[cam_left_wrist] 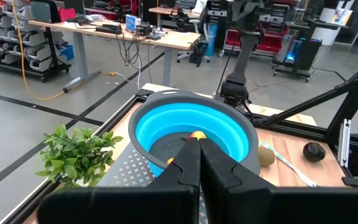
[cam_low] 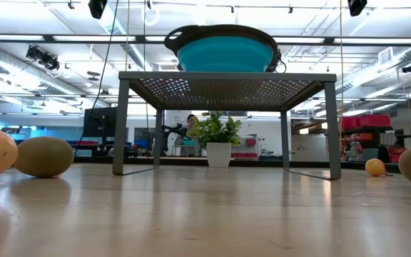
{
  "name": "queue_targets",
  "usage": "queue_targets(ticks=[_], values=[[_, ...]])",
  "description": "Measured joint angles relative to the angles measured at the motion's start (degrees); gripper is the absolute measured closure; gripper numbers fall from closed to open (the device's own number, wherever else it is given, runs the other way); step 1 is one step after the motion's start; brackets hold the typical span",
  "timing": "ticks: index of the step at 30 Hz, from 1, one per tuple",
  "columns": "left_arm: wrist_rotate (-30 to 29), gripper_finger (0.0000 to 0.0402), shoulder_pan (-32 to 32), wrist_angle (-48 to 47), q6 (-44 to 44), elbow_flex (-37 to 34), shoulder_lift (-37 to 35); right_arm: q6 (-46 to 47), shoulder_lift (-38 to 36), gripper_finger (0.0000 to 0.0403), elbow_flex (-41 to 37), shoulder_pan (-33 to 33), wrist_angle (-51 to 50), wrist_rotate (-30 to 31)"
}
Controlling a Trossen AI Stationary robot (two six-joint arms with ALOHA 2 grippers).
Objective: Pick & Place Fruit
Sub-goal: Put the right orange pear into the strainer bowl on the shelf
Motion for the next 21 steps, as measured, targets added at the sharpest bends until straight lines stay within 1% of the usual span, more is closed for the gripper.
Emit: queue_targets(ticks=[8, 12, 15, 21], values=[[-1.0, 0.04, 0.0, 0.0, 0.0, 0.0, 0.0, 1.4, 0.0, 0.0403, 0.0, -0.1, 0.0, 0.0], [-1.0, 0.04, 0.0, 0.0, -0.3, 0.0, 0.0, 1.2, 0.0, 0.0403, 0.0, -0.3, -0.1, 2.3], [-1.0, 0.04, 0.0, 0.0, -0.8, 0.0, 0.0, -1.0, 0.0, 0.0403, 0.0, -1.4, -0.1, 4.4], [-1.0, 0.04, 0.0, 0.0, -1.1, 0.0, 0.0, -2.8, 0.0, 0.0403, 0.0, -5.0, -0.3, 4.4]])
